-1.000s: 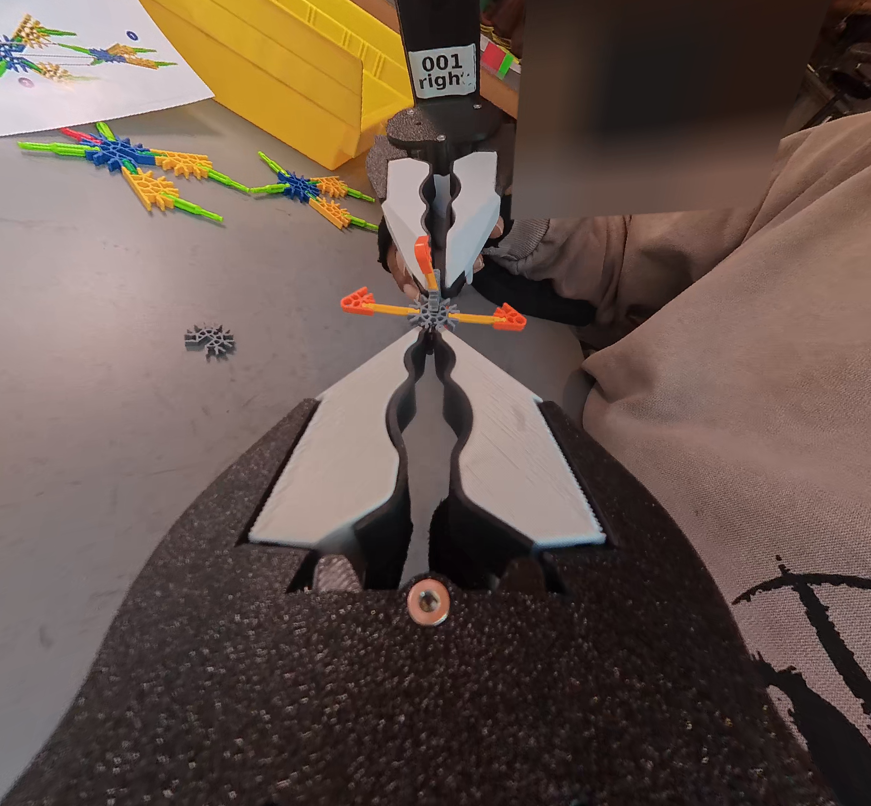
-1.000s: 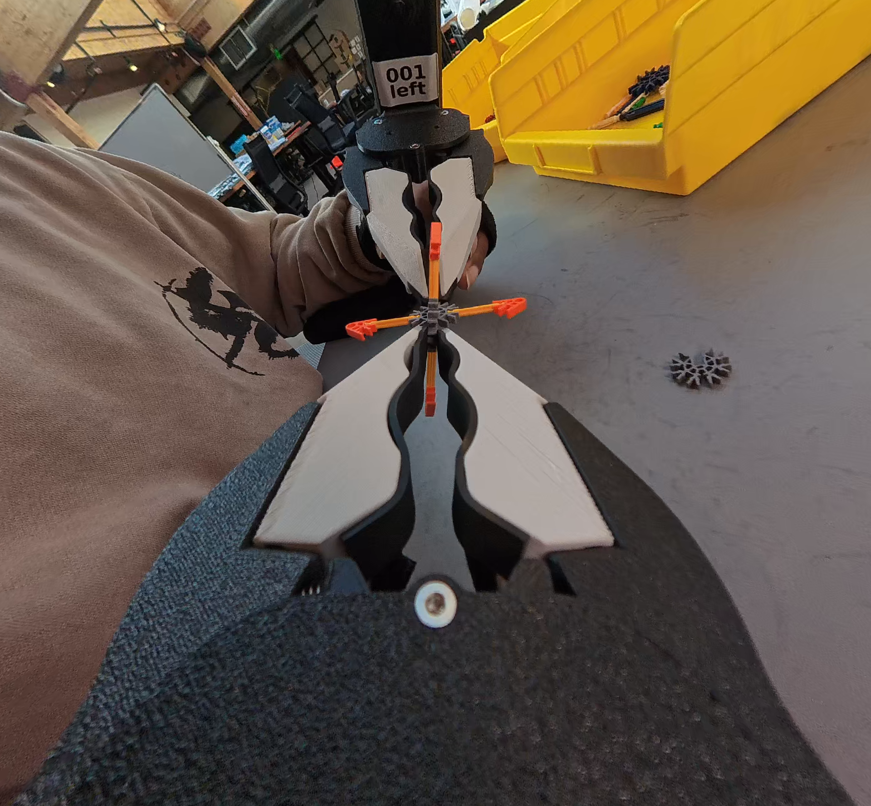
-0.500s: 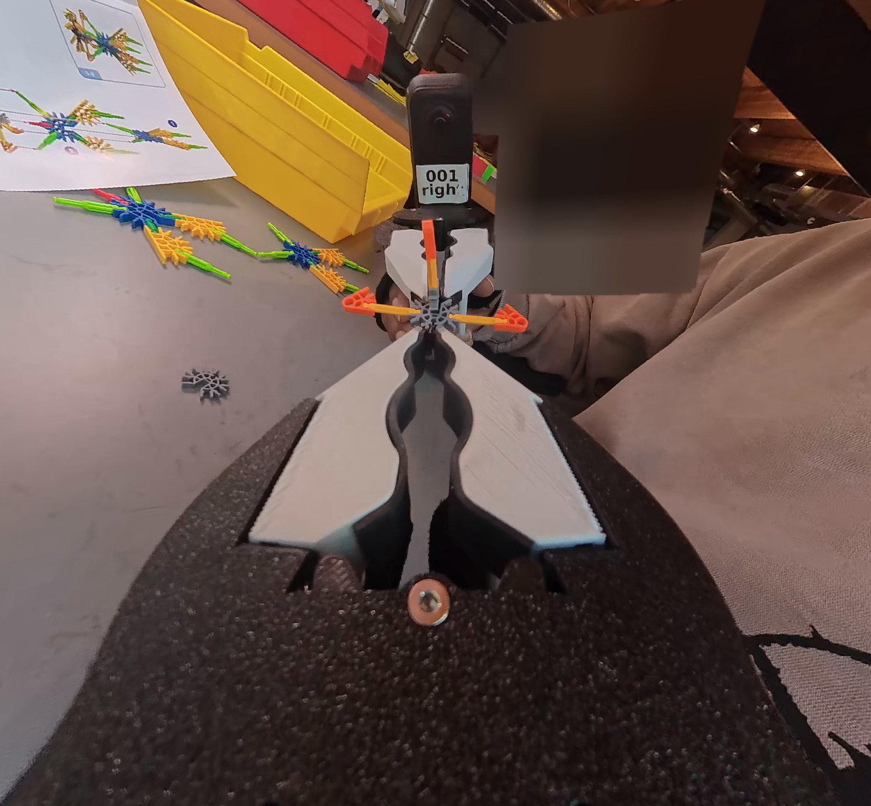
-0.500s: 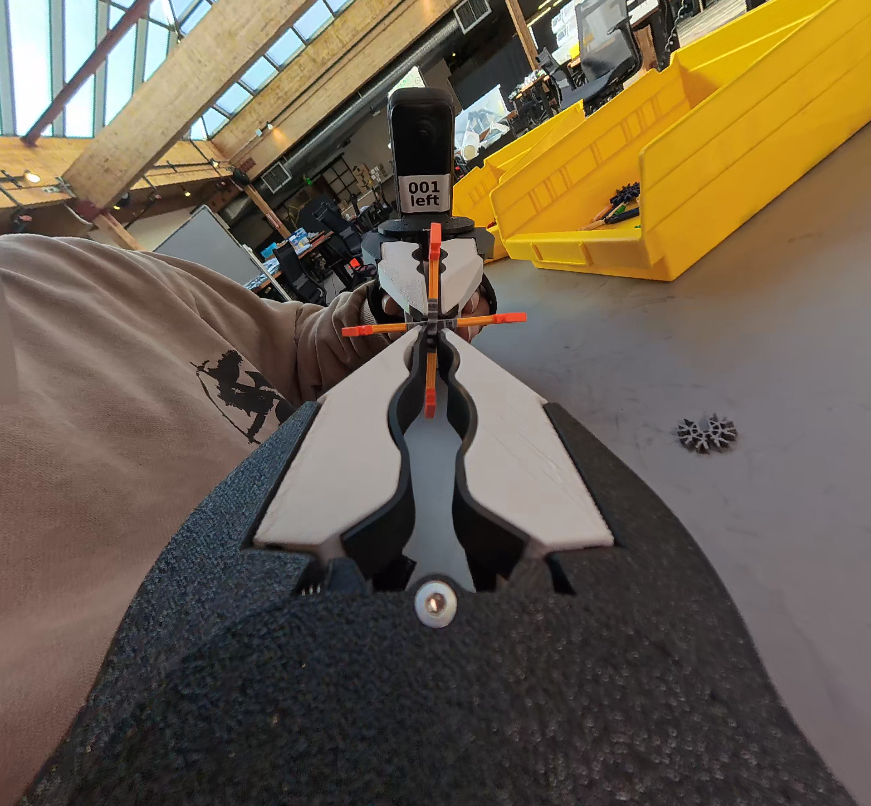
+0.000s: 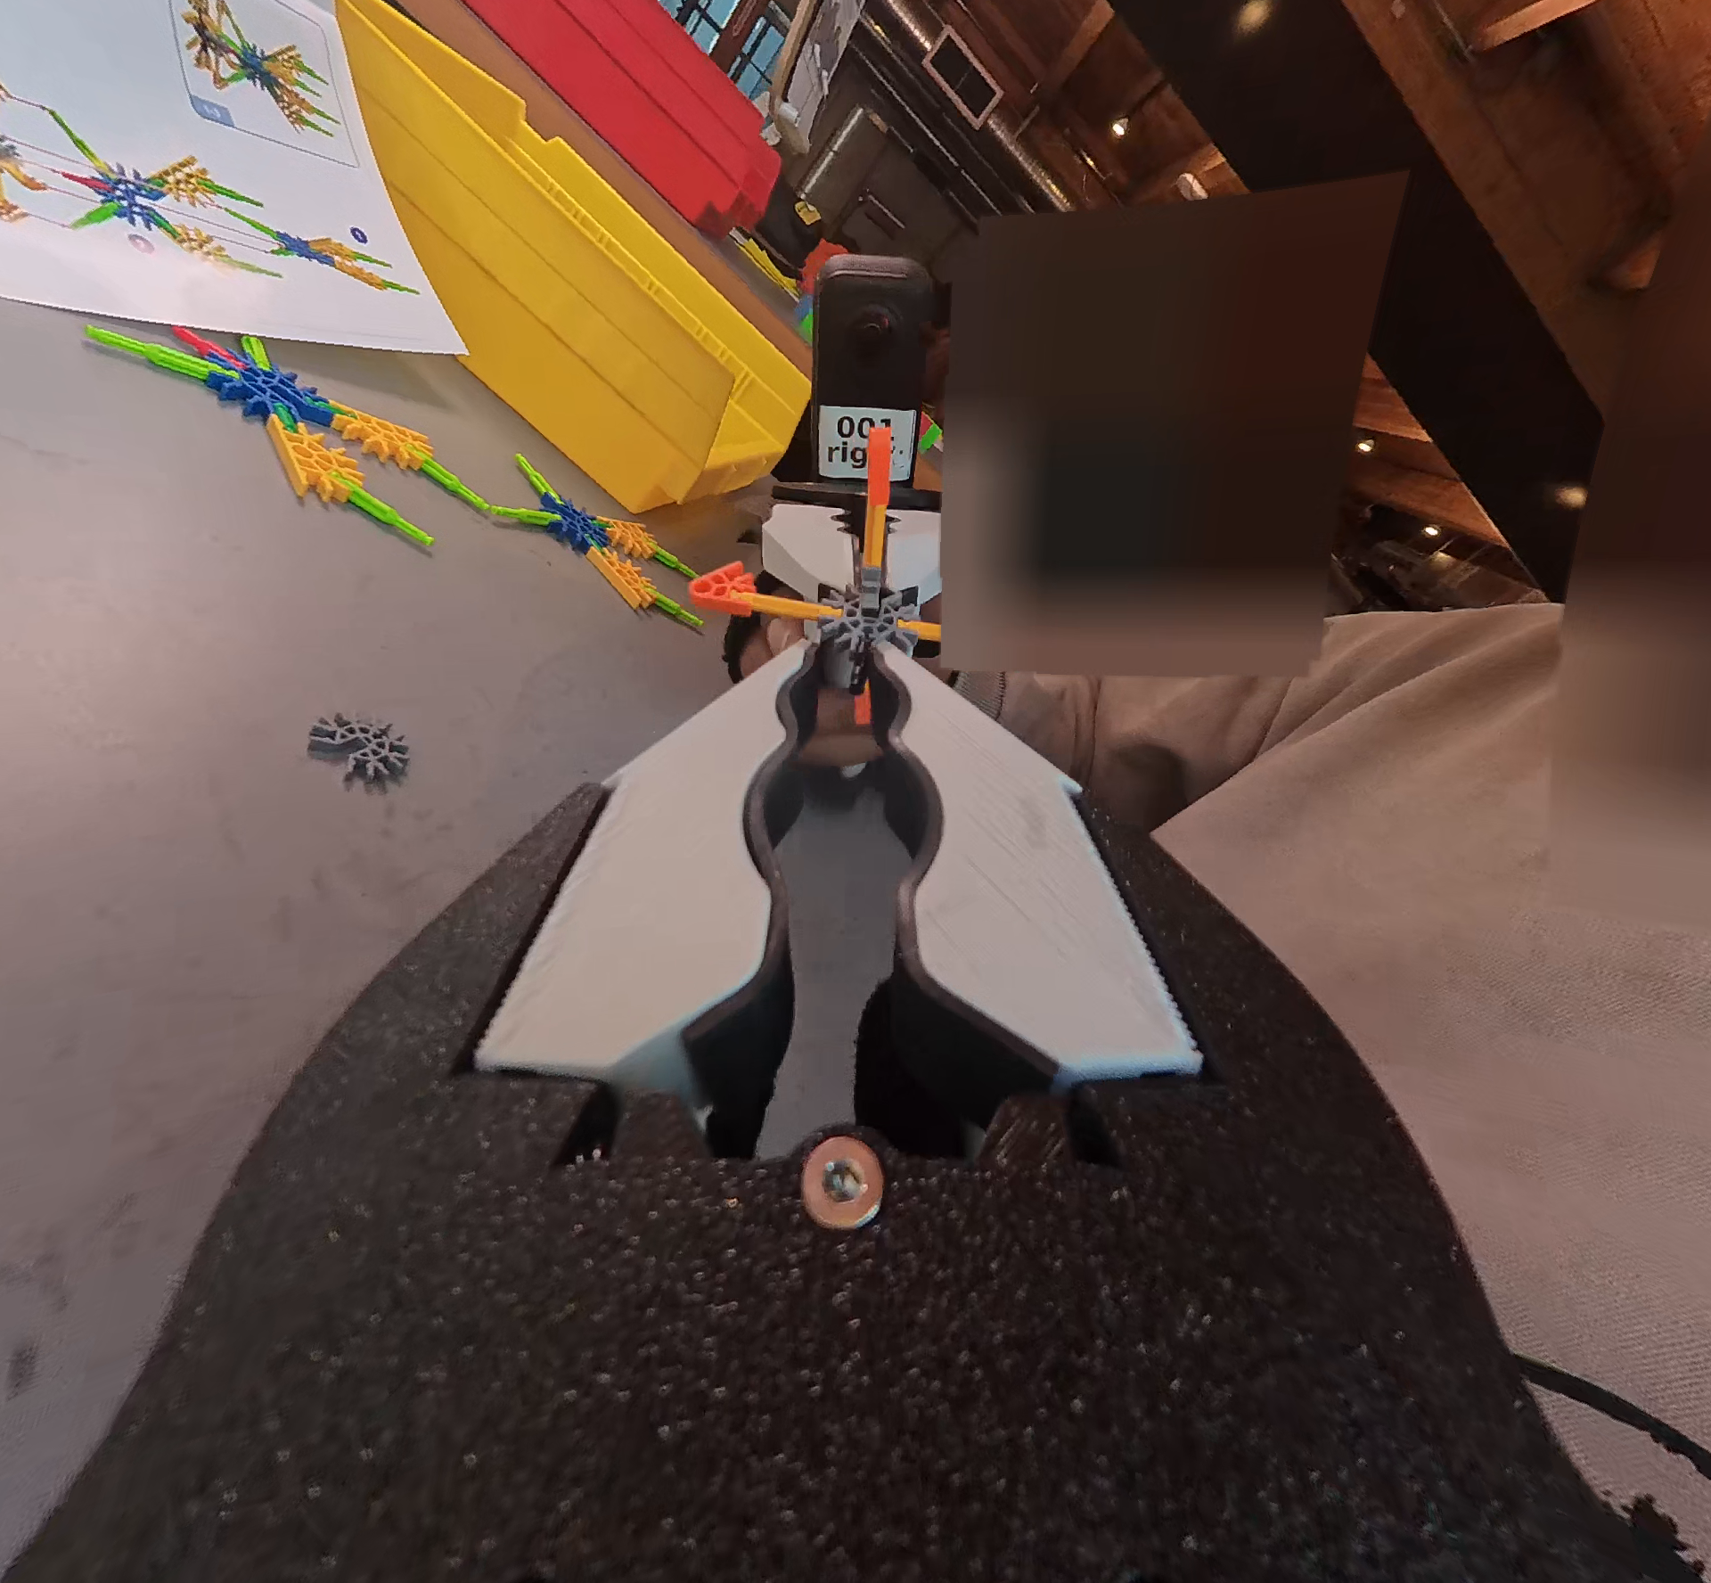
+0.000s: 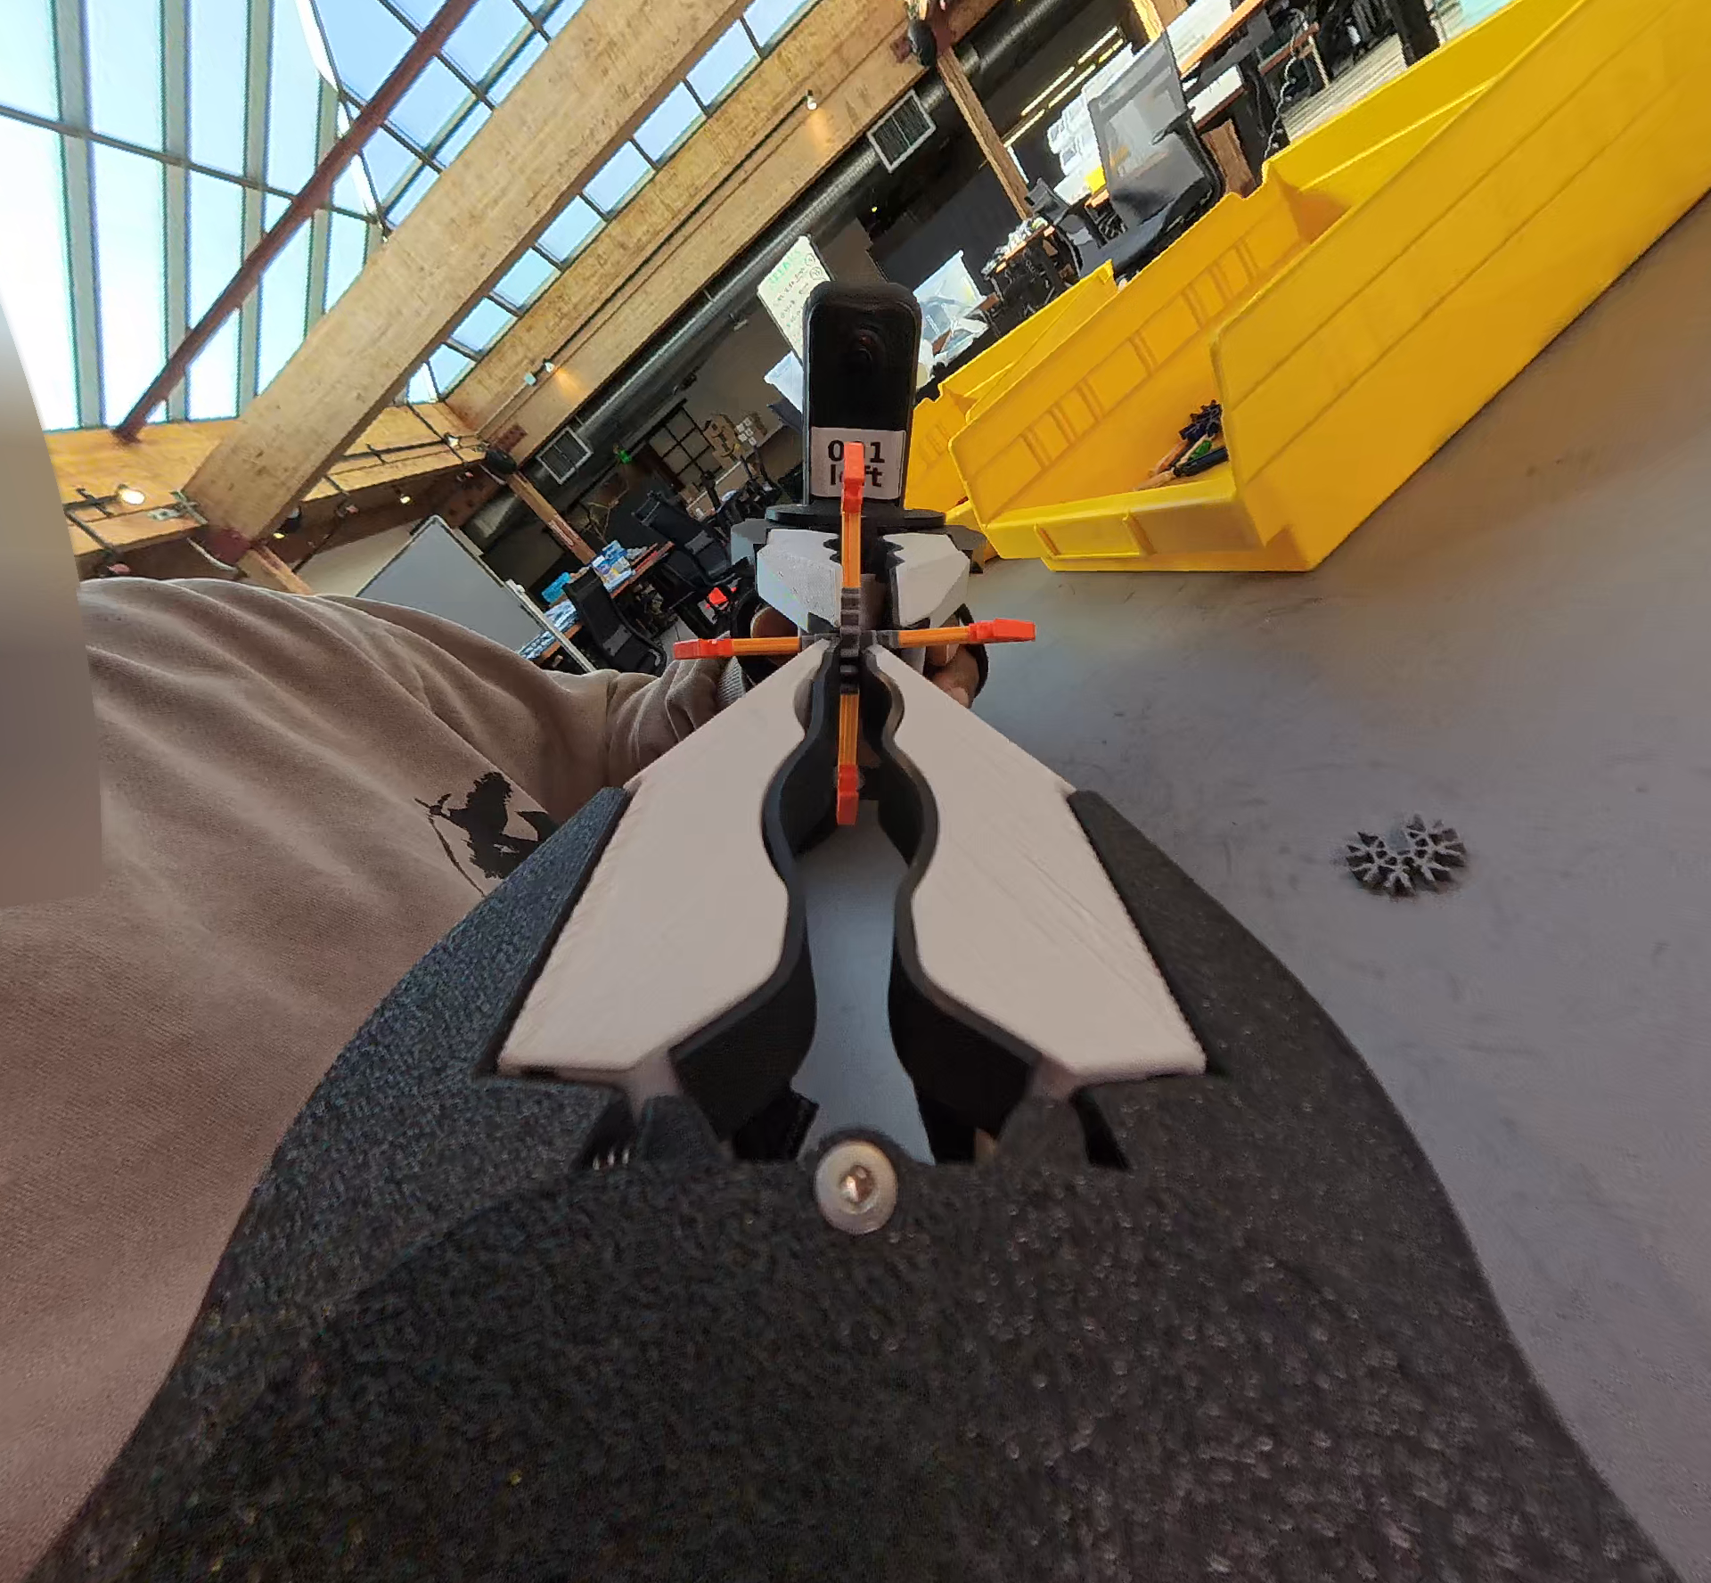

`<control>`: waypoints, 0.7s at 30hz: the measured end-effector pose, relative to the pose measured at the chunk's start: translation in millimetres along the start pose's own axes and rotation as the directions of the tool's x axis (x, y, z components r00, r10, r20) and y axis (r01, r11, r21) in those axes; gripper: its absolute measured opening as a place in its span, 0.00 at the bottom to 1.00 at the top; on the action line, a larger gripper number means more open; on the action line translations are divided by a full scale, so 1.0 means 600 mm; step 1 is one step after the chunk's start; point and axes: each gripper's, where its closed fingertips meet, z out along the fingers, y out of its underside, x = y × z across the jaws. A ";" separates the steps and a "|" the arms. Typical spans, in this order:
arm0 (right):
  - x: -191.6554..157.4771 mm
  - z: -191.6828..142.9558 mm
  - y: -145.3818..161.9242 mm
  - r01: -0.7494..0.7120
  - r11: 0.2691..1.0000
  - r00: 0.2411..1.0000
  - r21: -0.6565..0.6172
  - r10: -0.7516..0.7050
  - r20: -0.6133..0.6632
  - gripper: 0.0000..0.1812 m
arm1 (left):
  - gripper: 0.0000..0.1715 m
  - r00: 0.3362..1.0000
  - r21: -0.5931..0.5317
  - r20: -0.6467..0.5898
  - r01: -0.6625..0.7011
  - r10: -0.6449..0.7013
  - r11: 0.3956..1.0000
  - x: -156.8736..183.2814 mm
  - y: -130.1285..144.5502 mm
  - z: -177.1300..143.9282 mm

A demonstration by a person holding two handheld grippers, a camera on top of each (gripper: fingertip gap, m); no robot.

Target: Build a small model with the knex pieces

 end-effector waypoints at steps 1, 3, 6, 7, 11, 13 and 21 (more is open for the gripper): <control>-0.002 0.000 -0.001 0.002 1.000 1.000 0.000 -0.002 0.005 0.00 | 0.06 1.000 -0.002 -0.020 0.020 -0.020 1.000 0.003 0.001 0.000; -0.008 0.001 -0.002 0.002 1.000 1.000 -0.001 -0.002 0.016 0.00 | 0.06 0.997 -0.006 -0.061 0.047 -0.047 0.999 0.010 0.002 0.001; -0.013 0.002 -0.002 -0.011 1.000 0.999 -0.003 0.011 0.036 0.00 | 0.07 0.990 -0.013 -0.119 0.071 -0.073 0.997 0.022 0.003 0.003; -0.015 0.002 -0.002 -0.021 1.000 0.999 -0.003 0.021 0.042 0.00 | 0.07 0.990 -0.018 -0.123 0.070 -0.072 0.997 0.024 0.004 0.004; -0.017 0.004 0.002 -0.019 1.000 0.999 -0.017 0.020 0.050 0.00 | 0.08 0.993 -0.034 -0.115 0.031 -0.035 0.999 0.026 0.009 0.007; -0.015 0.003 0.005 -0.005 0.999 0.999 -0.035 0.006 0.036 0.00 | 0.08 0.995 -0.048 -0.095 0.005 -0.009 0.999 0.023 0.013 0.007; -0.028 -0.010 0.023 0.248 0.880 0.966 -0.406 -0.254 0.039 0.01 | 0.08 0.968 -0.158 -0.057 -0.252 0.246 0.955 0.028 0.046 0.027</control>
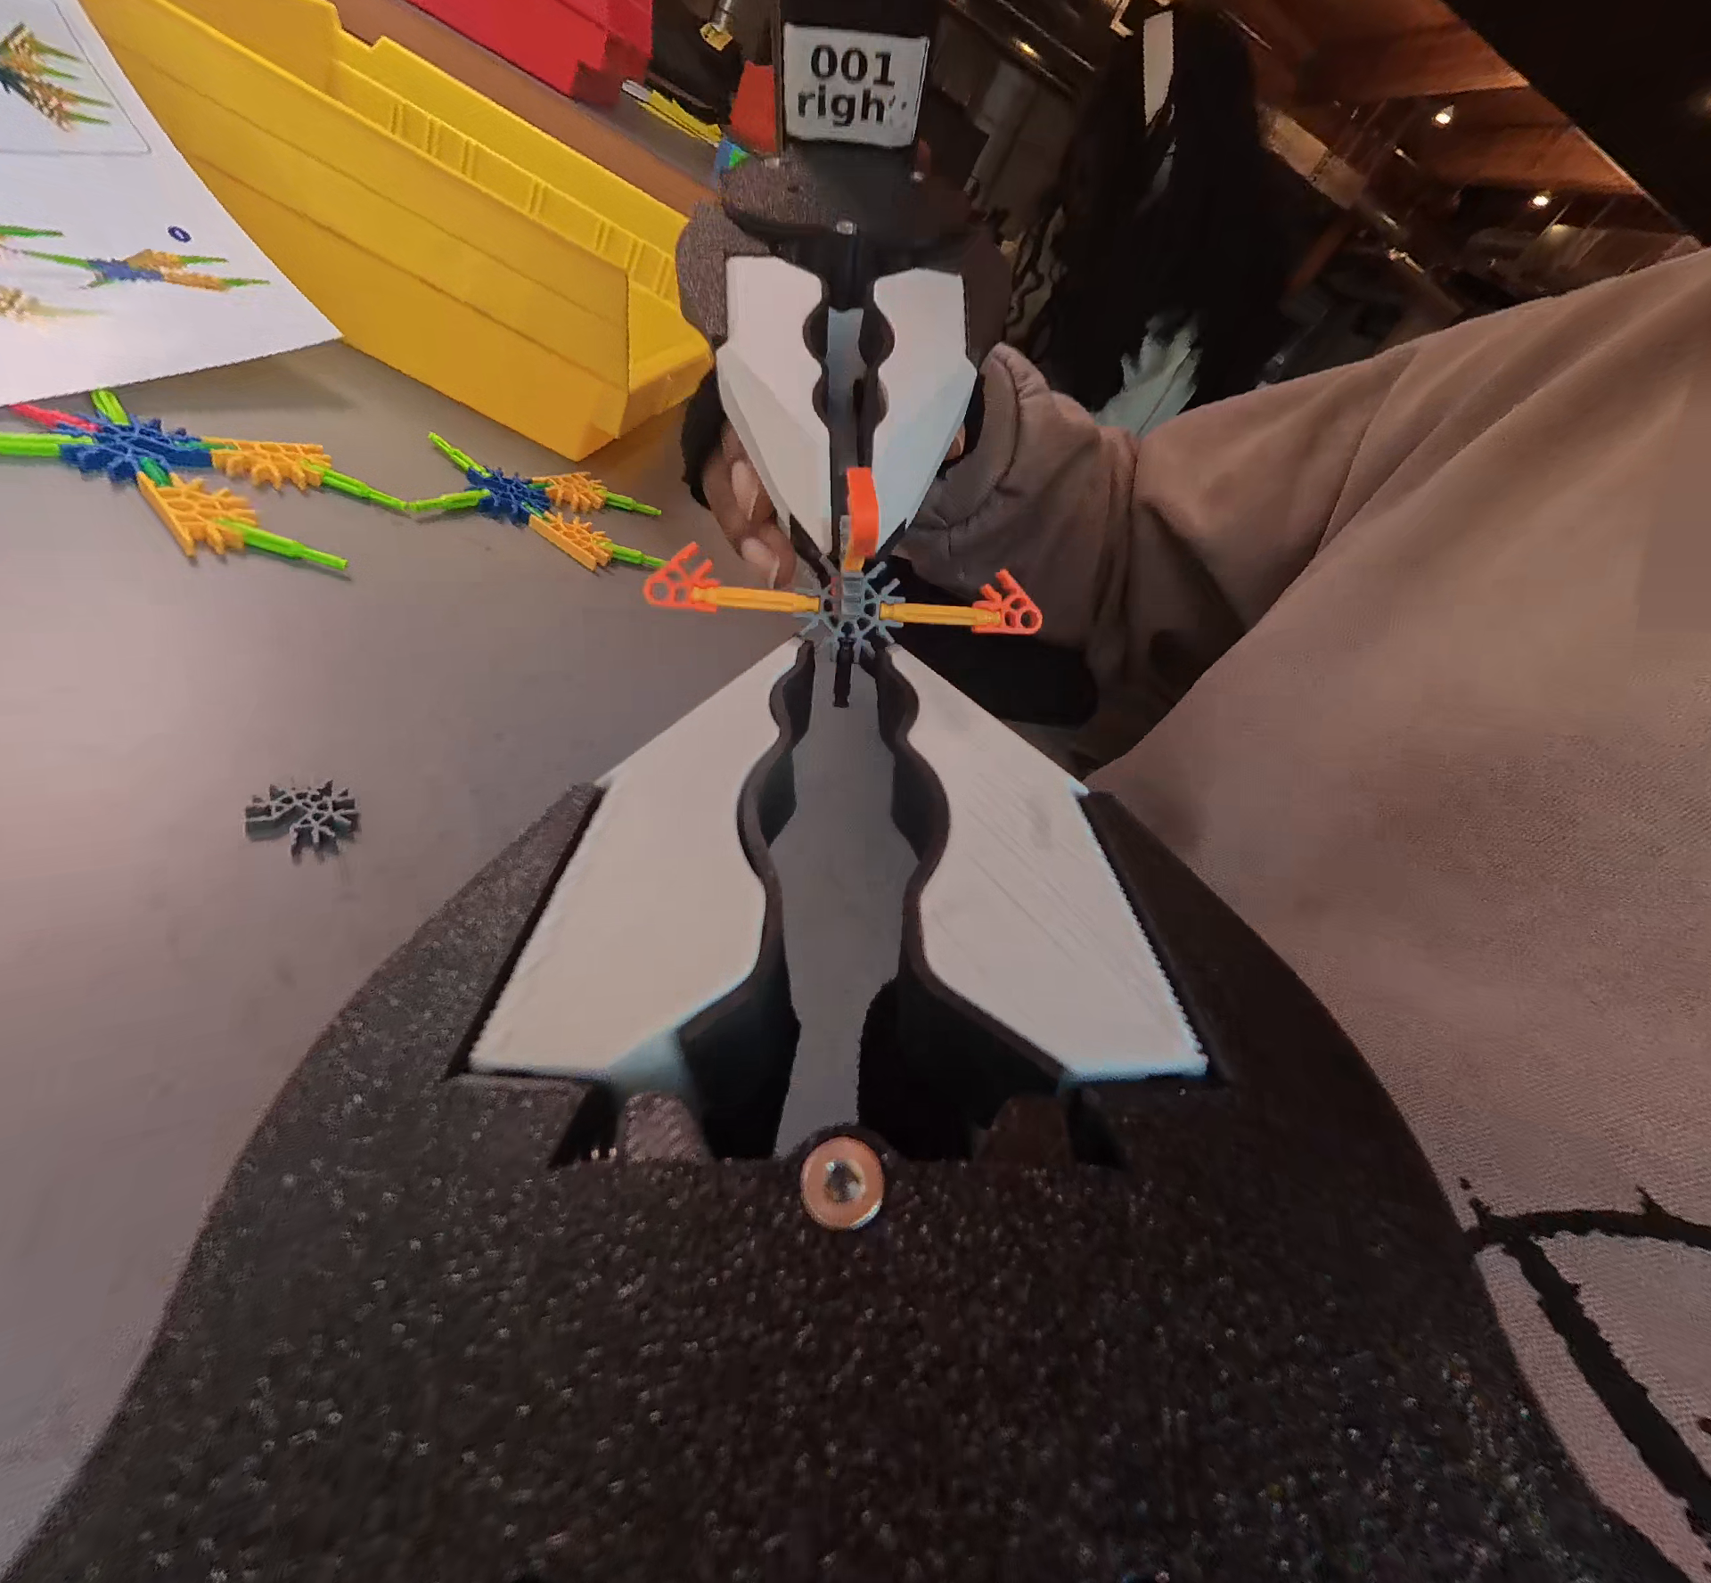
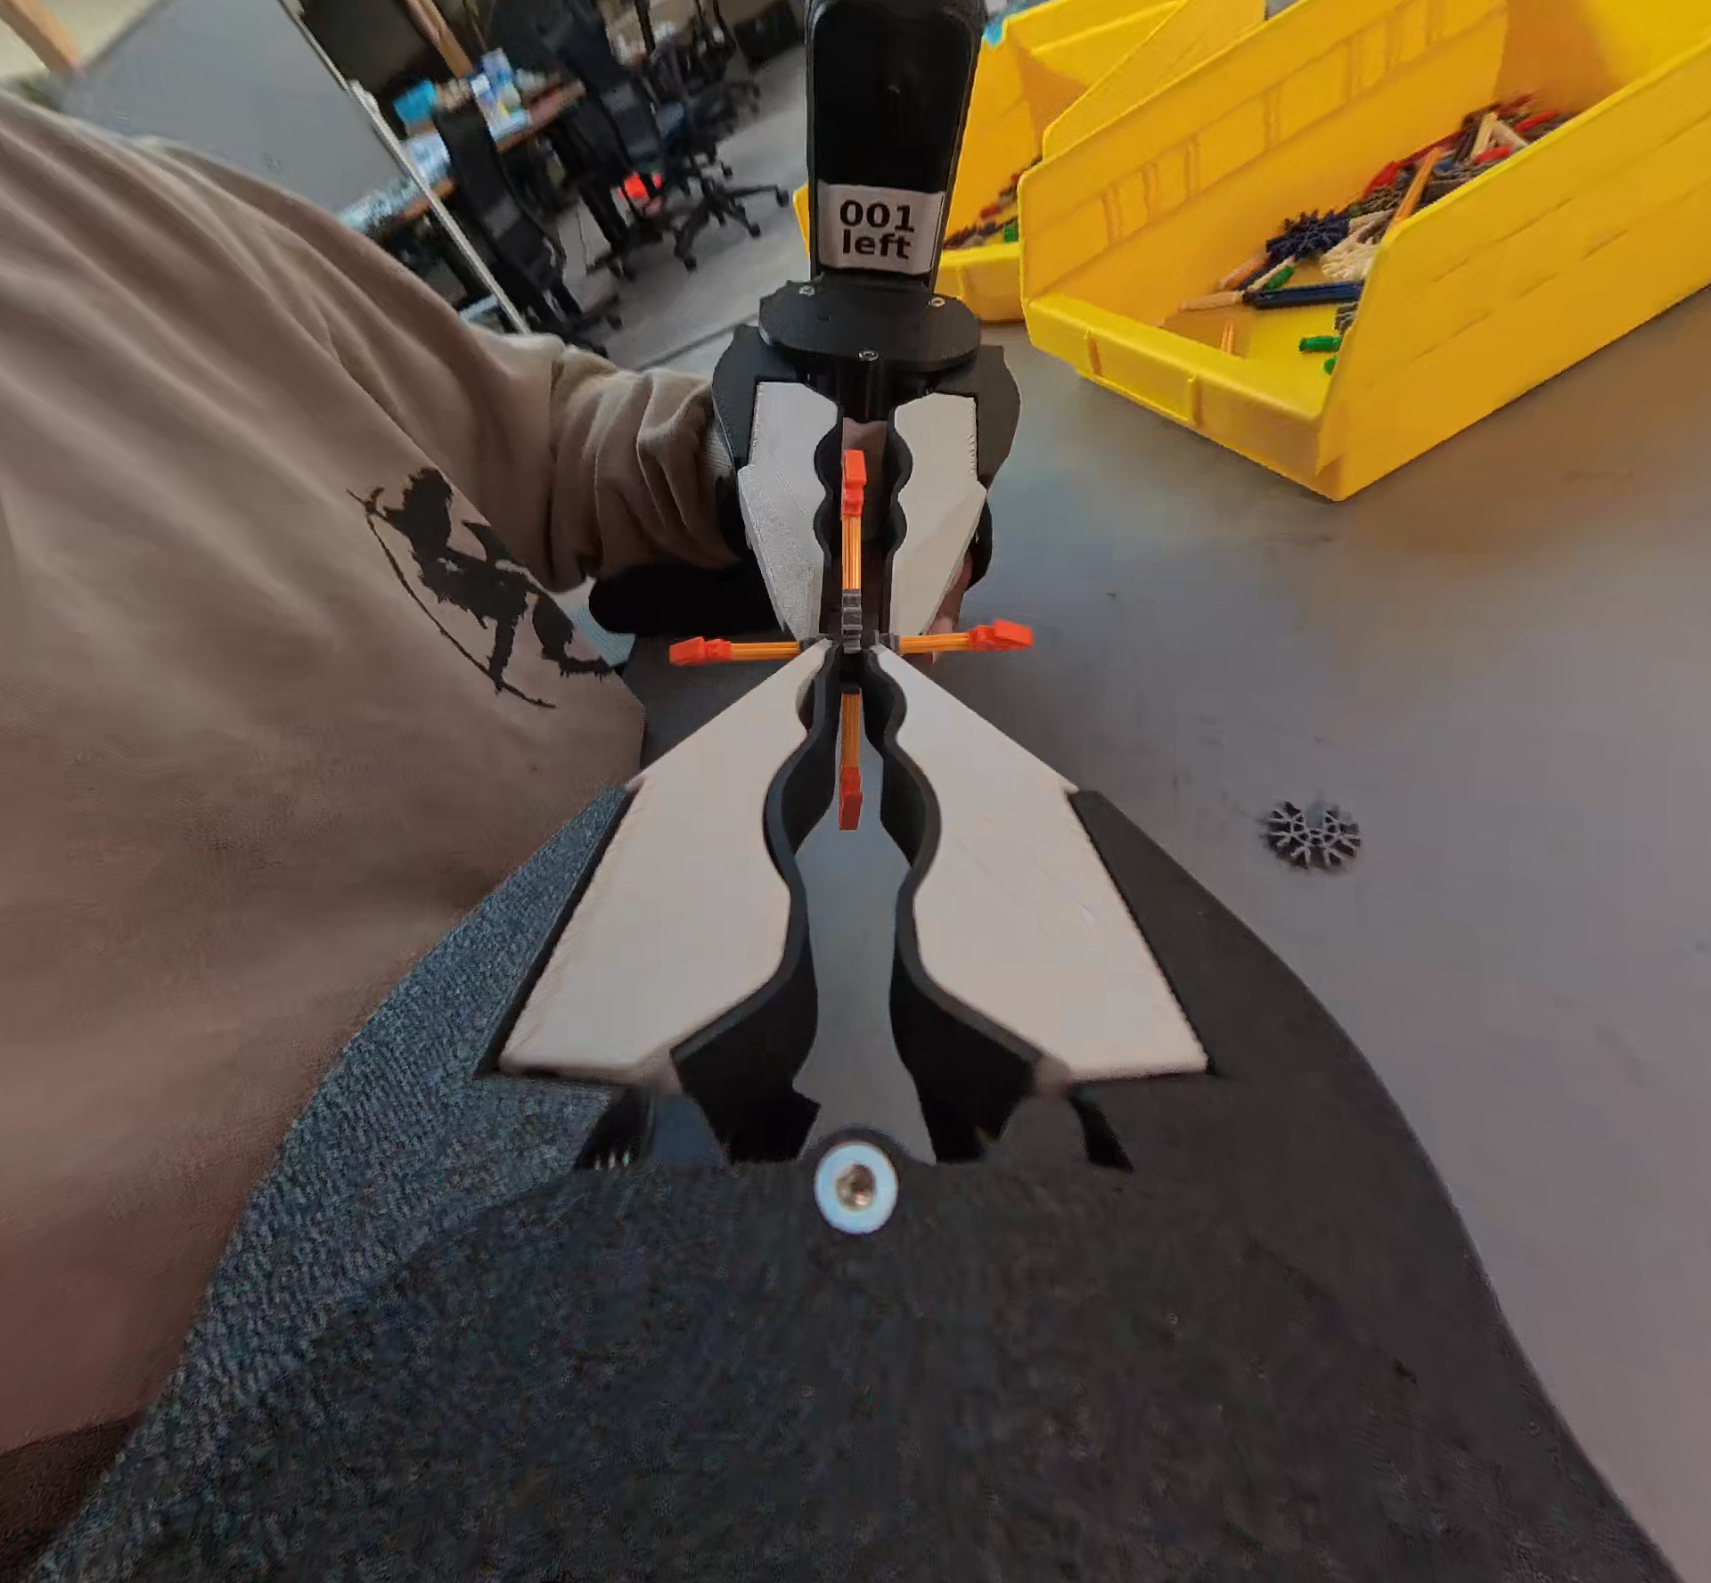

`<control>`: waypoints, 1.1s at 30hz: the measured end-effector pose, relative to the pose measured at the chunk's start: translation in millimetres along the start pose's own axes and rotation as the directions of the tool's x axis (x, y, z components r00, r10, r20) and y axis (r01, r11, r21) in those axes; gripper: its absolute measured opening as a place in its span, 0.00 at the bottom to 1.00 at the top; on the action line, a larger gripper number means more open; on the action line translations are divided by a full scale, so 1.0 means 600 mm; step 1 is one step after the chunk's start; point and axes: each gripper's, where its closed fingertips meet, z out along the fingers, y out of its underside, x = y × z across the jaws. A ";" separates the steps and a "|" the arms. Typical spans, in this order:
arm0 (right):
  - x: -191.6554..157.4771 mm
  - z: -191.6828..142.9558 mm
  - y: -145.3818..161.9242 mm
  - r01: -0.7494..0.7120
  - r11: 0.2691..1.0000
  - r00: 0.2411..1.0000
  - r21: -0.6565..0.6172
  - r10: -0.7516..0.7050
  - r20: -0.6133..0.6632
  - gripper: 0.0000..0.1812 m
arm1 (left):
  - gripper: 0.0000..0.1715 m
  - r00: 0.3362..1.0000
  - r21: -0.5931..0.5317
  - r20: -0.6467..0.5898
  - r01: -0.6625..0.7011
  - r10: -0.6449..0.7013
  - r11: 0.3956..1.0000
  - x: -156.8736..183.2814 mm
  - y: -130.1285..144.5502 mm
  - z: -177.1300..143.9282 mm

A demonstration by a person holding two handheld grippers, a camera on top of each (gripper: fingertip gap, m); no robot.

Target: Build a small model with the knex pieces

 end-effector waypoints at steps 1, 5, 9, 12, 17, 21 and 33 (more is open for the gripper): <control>-0.004 -0.003 -0.005 0.038 0.996 0.999 -0.079 -0.039 -0.008 0.01 | 0.08 0.999 0.006 0.013 -0.040 0.040 0.999 0.003 -0.004 0.005; -0.024 -0.019 -0.042 0.148 0.894 0.985 -0.423 -0.170 -0.014 0.01 | 0.07 0.983 0.094 0.059 -0.179 0.174 0.979 0.021 -0.046 0.014; -0.039 -0.030 -0.105 0.190 0.725 0.967 -0.662 -0.255 -0.002 0.00 | 0.07 0.965 0.193 0.096 -0.260 0.245 0.946 0.038 -0.109 0.004; -0.047 -0.026 -0.144 0.186 0.630 0.958 -0.754 -0.286 -0.002 0.01 | 0.07 0.956 0.230 0.113 -0.292 0.272 0.928 0.049 -0.142 -0.010; -0.065 -0.012 -0.169 0.174 0.582 0.953 -0.794 -0.304 -0.014 0.01 | 0.07 0.943 0.253 0.133 -0.331 0.306 0.909 0.067 -0.157 -0.032; -0.074 -0.005 -0.171 0.179 0.584 0.948 -0.792 -0.318 -0.020 0.03 | 0.07 0.943 0.252 0.115 -0.333 0.314 0.909 0.078 -0.155 -0.037; -0.088 -0.006 -0.194 0.707 0.454 0.547 -0.543 -0.837 0.013 0.30 | 0.07 0.975 0.233 0.060 -0.221 0.213 0.947 0.075 -0.159 -0.052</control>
